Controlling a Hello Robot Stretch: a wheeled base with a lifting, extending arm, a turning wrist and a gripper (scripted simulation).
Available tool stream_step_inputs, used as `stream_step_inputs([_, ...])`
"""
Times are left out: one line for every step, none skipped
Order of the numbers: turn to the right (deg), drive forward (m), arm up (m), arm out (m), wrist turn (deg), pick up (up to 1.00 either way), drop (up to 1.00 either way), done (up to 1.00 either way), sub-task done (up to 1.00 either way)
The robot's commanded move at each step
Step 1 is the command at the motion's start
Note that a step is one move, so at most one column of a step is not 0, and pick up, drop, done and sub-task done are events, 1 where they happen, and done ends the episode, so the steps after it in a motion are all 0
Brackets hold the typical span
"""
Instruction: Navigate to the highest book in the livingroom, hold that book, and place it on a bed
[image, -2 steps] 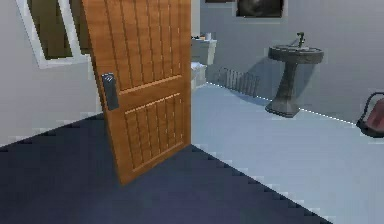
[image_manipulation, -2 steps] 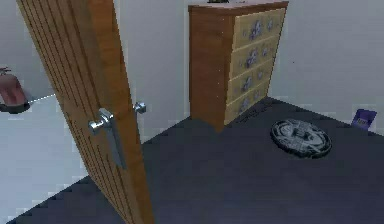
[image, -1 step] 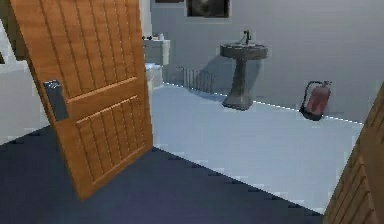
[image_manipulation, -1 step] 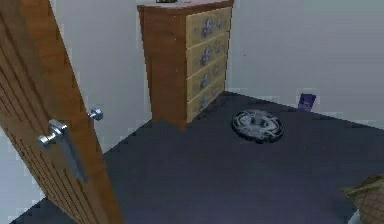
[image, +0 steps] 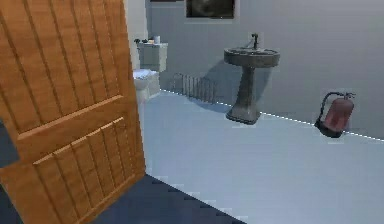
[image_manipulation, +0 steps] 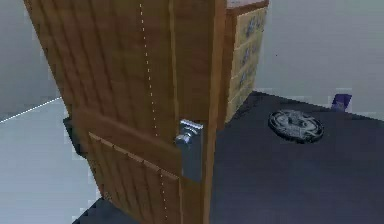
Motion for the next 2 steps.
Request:
stream_step_inputs([30.0, 0.00, 0.00, 0.00, 0.0, 0.00, 0.00, 0.00, 0.00])
stream_step_inputs([0.0, 0.50, 0.00, 0.00, 0.0, 0.00, 0.00, 0.00, 0.00])
